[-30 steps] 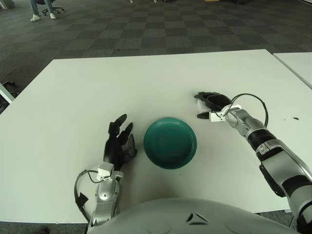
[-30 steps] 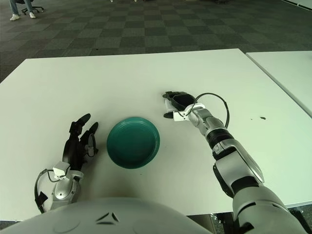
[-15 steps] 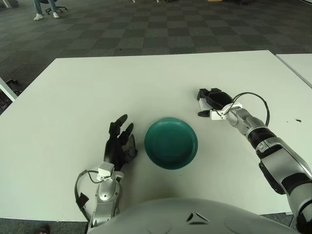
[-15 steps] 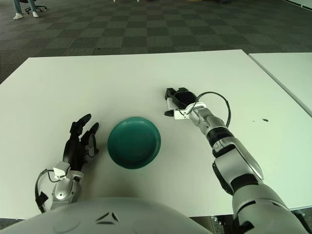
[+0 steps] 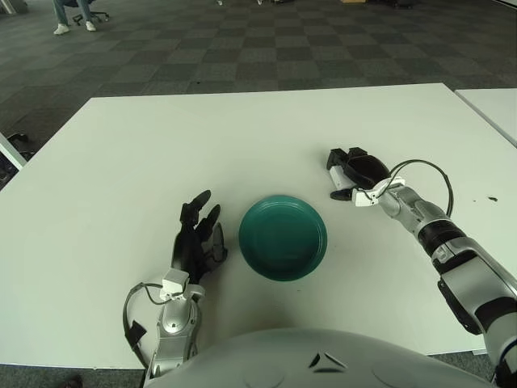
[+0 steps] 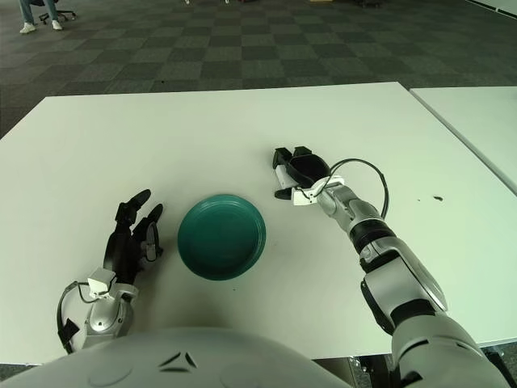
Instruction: Put the charger into the plate.
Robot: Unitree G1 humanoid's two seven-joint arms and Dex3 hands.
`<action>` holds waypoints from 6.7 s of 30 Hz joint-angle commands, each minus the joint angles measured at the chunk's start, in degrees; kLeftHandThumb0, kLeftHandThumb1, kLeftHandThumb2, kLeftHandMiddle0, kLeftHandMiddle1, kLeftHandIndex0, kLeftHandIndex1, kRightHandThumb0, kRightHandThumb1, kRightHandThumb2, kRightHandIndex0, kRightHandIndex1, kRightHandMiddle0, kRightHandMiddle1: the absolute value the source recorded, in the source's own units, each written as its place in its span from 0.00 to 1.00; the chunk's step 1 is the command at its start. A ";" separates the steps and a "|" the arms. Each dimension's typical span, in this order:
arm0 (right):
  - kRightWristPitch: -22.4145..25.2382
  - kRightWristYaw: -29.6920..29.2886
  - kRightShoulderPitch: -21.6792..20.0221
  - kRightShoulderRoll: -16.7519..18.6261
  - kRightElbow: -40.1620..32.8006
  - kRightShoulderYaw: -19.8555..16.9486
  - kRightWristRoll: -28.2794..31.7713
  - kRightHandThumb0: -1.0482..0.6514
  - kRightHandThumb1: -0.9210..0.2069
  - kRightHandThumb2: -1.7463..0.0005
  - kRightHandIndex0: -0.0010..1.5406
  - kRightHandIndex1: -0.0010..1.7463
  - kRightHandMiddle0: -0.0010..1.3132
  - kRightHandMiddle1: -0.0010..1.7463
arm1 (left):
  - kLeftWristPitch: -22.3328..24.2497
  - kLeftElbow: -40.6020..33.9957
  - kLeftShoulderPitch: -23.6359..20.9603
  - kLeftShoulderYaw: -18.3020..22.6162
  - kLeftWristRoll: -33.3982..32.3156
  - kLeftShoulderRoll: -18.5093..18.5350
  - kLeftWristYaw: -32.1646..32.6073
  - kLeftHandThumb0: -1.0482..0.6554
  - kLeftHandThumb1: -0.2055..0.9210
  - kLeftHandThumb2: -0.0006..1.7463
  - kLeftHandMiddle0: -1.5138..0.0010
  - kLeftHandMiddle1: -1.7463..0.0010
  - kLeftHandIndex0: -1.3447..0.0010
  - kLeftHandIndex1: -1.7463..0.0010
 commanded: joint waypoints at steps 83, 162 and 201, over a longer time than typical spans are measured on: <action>3.88 35.17 23.50 6.83 -68.13 1.79 -1.26 0.37 0.34 0.40 0.72 1.00 0.34 1.00 | 3.90 0.34 -0.58 -2.09 5.24 -0.98 4.84 0.09 1.00 0.56 0.67 0.99 0.97 0.54; 31.37 30.01 38.68 16.08 -70.10 -18.31 25.23 0.06 0.00 0.52 0.22 0.01 0.00 0.35 | 3.79 0.04 1.00 -1.81 -0.27 -1.19 0.70 0.10 1.00 0.52 0.69 0.95 0.96 0.53; 30.18 22.96 46.00 22.71 -54.44 -29.19 42.12 0.10 0.00 0.54 0.29 0.02 0.05 0.46 | 5.54 -4.50 3.70 -2.26 -1.21 -0.16 0.06 0.13 1.00 0.54 0.66 0.97 0.97 0.55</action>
